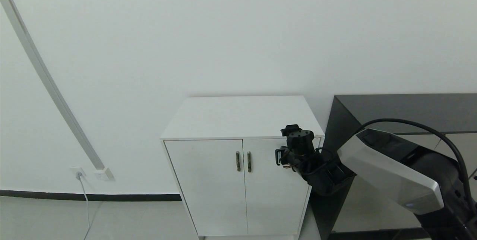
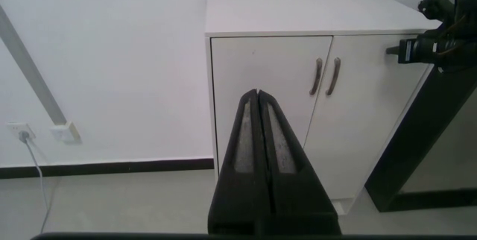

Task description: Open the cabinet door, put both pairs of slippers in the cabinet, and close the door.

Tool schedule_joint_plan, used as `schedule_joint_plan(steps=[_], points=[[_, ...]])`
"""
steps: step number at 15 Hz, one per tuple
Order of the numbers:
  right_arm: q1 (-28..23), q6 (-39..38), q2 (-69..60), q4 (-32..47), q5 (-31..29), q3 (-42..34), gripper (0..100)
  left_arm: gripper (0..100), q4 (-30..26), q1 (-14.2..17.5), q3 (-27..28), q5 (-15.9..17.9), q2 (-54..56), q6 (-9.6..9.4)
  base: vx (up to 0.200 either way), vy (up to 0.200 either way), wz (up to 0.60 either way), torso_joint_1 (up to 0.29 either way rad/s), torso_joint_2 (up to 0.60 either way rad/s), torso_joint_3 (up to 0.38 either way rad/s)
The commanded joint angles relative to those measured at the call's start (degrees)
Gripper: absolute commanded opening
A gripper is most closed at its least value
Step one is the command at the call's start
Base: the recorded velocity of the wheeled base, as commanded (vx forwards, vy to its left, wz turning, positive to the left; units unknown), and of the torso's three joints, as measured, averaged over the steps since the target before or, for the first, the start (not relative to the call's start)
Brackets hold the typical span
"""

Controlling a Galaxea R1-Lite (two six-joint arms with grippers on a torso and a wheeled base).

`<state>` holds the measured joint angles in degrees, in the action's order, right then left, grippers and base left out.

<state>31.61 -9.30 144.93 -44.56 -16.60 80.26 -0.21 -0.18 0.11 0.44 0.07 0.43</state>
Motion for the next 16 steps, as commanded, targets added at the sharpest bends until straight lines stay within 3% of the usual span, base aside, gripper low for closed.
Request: schedule_joint_plan(steps=[1, 16], points=[[0.0, 0.0, 0.2, 0.0, 0.0, 0.1, 0, 0, 0.0, 0.0, 0.0, 0.0, -0.1, 0.01, 0.000, 0.000, 0.00, 0.000, 0.00, 0.000], [0.1, 0.3, -0.7, 0.0, 0.1, -0.4, 0, 0, 0.0, 0.0, 0.0, 0.0, -0.1, 0.01, 0.000, 0.000, 0.00, 0.000, 0.00, 0.000]])
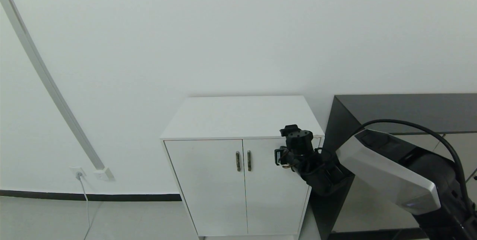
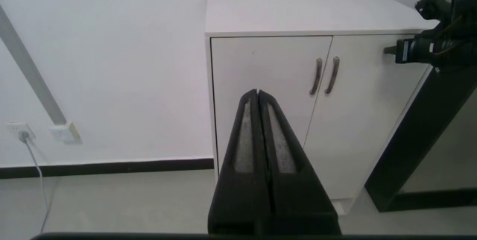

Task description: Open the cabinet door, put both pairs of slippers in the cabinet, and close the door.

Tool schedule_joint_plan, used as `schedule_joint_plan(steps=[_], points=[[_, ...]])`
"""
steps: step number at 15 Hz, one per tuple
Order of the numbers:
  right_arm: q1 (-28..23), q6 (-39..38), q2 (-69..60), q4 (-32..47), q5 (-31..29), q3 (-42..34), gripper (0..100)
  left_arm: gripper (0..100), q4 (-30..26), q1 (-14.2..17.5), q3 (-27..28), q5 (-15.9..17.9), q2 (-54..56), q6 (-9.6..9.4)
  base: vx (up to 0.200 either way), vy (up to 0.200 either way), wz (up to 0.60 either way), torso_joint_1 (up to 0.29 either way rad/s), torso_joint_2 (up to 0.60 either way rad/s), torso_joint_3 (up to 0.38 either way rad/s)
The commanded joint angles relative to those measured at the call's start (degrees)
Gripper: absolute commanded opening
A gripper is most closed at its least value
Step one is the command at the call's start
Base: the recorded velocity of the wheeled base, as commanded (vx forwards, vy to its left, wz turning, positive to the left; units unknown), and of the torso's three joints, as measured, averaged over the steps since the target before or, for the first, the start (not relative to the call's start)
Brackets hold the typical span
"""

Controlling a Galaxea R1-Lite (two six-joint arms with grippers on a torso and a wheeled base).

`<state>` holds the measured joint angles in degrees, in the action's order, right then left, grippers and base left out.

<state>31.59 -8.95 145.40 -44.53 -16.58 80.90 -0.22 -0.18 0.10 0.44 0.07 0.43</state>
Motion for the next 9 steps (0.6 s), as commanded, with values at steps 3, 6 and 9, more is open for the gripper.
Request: schedule_joint_plan(steps=[3, 6, 9], points=[[0.5, 0.0, -5.9, -2.5, 0.1, -7.3, 0, 0, 0.0, 0.0, 0.0, 0.0, -0.1, 0.01, 0.000, 0.000, 0.00, 0.000, 0.00, 0.000], [0.8, 0.0, -12.6, -5.5, 0.1, -16.4, 0, 0, 0.0, 0.0, 0.0, 0.0, -0.1, 0.01, 0.000, 0.000, 0.00, 0.000, 0.00, 0.000], [0.4, -0.2, -19.7, -8.0, -0.1, -25.6, 0, 0, 0.0, 0.1, 0.0, 0.0, -0.1, 0.01, 0.000, 0.000, 0.00, 0.000, 0.00, 0.000]])
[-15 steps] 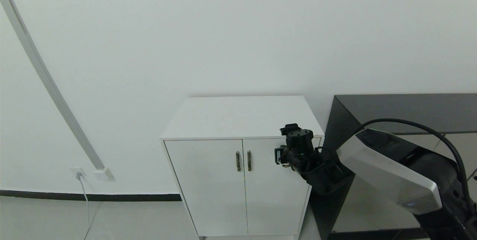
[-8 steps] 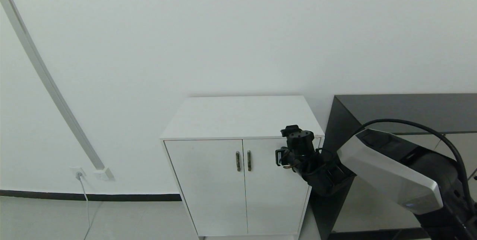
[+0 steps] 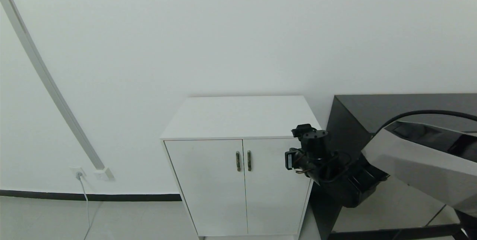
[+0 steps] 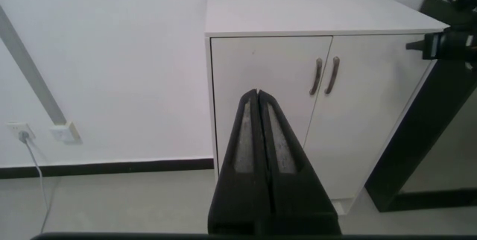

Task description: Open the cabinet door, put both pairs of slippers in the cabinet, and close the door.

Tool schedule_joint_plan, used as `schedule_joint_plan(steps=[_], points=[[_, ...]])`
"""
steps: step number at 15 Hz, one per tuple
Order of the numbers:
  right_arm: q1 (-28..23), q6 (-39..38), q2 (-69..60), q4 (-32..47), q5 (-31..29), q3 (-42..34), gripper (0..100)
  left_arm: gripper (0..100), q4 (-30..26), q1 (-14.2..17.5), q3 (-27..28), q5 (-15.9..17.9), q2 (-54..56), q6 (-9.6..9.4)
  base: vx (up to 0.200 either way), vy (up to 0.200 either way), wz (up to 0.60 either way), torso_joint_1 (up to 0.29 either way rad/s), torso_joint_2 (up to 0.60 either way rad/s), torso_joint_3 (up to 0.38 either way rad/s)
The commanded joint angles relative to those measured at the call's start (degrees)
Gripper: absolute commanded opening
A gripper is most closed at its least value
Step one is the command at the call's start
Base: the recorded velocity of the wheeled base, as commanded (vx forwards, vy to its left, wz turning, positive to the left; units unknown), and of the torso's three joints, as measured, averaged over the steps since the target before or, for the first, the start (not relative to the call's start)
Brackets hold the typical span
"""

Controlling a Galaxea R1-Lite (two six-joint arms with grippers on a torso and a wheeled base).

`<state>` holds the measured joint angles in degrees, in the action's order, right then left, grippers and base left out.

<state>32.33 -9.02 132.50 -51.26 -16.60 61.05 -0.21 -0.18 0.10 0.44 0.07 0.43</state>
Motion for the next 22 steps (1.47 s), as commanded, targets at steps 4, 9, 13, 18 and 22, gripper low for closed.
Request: schedule_joint_plan(steps=[4, 9, 13, 18, 22], points=[[-3.4, -0.2, -14.1, -5.9, -0.4, -17.3, 0, 0, 0.0, 0.0, 0.0, 0.0, -0.1, 0.01, 0.000, 0.000, 0.00, 0.000, 0.00, 0.000], [-10.7, -0.2, -23.4, -10.5, -0.4, -31.7, 0, 0, 0.0, 0.0, 0.0, 0.0, -0.1, 0.01, 0.000, 0.000, 0.00, 0.000, 0.00, 0.000], [-17.2, 0.0, -34.1, -10.5, -0.4, -40.5, 0, 0, 0.0, 0.0, 0.0, 0.0, -0.1, 0.01, 0.000, 0.000, 0.00, 0.000, 0.00, 0.000], [-24.5, 0.7, -45.0, -10.1, -0.5, -47.4, 0, 0, 0.0, 0.0, 0.0, 0.0, -0.1, 0.01, 0.000, 0.000, 0.00, 0.000, 0.00, 0.000], [-31.2, 4.6, -53.7, -9.6, -0.5, -54.6, 0, 0, -0.1, 0.0, 0.0, 0.0, -0.1, 0.01, 0.000, 0.000, 0.00, 0.000, 0.00, 0.000]])
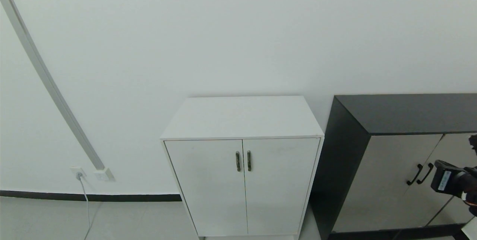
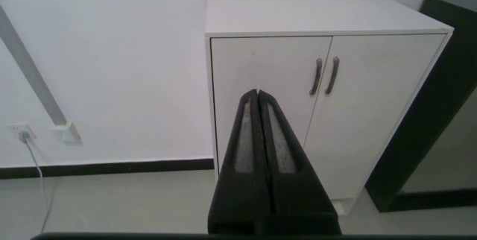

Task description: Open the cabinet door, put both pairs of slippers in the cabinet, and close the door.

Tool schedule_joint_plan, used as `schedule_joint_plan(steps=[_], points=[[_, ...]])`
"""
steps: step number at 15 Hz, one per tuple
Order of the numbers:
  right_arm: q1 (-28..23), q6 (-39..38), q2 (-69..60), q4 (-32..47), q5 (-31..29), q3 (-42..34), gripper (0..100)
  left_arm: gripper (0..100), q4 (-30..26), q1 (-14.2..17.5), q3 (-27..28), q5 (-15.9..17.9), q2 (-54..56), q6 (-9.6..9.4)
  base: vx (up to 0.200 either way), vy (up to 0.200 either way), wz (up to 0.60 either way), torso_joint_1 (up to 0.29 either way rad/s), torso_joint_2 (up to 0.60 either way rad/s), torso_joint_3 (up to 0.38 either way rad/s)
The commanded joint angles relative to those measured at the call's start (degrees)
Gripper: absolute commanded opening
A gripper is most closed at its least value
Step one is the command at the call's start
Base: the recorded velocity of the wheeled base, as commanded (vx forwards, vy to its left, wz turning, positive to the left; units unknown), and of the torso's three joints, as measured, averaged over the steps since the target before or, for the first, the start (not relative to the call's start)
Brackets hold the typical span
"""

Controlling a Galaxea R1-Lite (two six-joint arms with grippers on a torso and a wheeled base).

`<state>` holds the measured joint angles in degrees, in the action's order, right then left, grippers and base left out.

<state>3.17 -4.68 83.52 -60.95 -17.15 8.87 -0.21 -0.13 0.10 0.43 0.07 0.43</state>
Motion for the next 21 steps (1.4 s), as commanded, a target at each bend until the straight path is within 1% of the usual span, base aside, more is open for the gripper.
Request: schedule_joint_plan(steps=[1, 4, 6, 7, 8, 9, 10, 11, 12, 14, 18, 21], points=[[-3.0, 0.3, -7.0, 2.0, 0.0, -3.5, 0, 0, 0.0, 0.0, 0.0, 0.0, -0.1, 0.01, 0.000, 0.000, 0.00, 0.000, 0.00, 0.000], [-4.4, 0.3, -16.7, 11.8, 0.1, -4.5, 0, 0, 0.0, 0.0, 0.0, 0.0, -0.1, 0.01, 0.000, 0.000, 0.00, 0.000, 0.00, 0.000], [-4.5, 0.3, -25.5, 21.4, 0.1, -4.1, 0, 0, 0.0, 0.0, 0.0, 0.0, -0.1, 0.01, 0.000, 0.000, 0.00, 0.000, 0.00, 0.000], [-4.5, 0.4, -30.6, 27.4, 0.1, -3.2, 0, 0, 0.0, 0.0, 0.0, -0.1, -0.1, 0.01, 0.000, 0.000, 0.00, 0.000, 0.00, 0.000], [-4.5, 0.4, -33.0, 30.5, 0.4, -2.5, 0, 0, 0.0, 0.0, 0.0, -0.1, -0.1, 0.01, 0.000, 0.000, 0.00, 0.000, 0.00, 0.000], [-4.3, 0.4, -39.2, 39.2, 1.6, -1.3, 0, 0, -0.1, 0.0, 0.0, -0.1, -0.1, 0.10, 0.000, 0.000, 0.00, 0.000, 0.00, 0.000], [-4.3, 0.4, -41.9, 42.8, 3.2, -1.0, 0, 0, 0.0, 0.0, 0.0, -0.1, -0.1, 0.01, 0.000, 0.000, 0.00, 0.000, 0.00, 0.000], [-4.3, 0.4, -44.7, 46.5, 6.0, -1.0, 0, 0, 0.0, 0.0, 0.0, -0.1, -0.1, 0.01, 0.000, 0.000, 0.00, 0.000, 0.00, 0.000], [-4.2, 0.4, -46.4, 48.6, 8.5, -1.2, 0, 0, 0.0, 0.0, 0.0, -0.1, -0.1, 0.10, 0.000, 0.000, 0.00, 0.000, 0.00, 0.000], [-4.1, 0.4, -48.2, 50.6, 11.4, -2.6, 0, 0, 0.0, 0.0, 0.0, -0.1, -0.1, 0.10, 0.000, 0.000, 0.00, 0.000, 0.00, 0.000], [-2.9, 3.5, -49.2, 50.8, 12.1, -8.3, 0, 0, 0.0, 0.0, 0.0, -0.1, -0.1, 0.10, 0.000, 0.000, 0.00, 0.000, 0.00, 0.000], [-0.7, 3.5, -49.7, 53.0, 12.1, -8.9, 0, 0, 0.0, 0.0, 0.0, -0.1, -0.1, 0.10, 0.000, 0.000, 0.00, 0.000, 0.00, 0.000]])
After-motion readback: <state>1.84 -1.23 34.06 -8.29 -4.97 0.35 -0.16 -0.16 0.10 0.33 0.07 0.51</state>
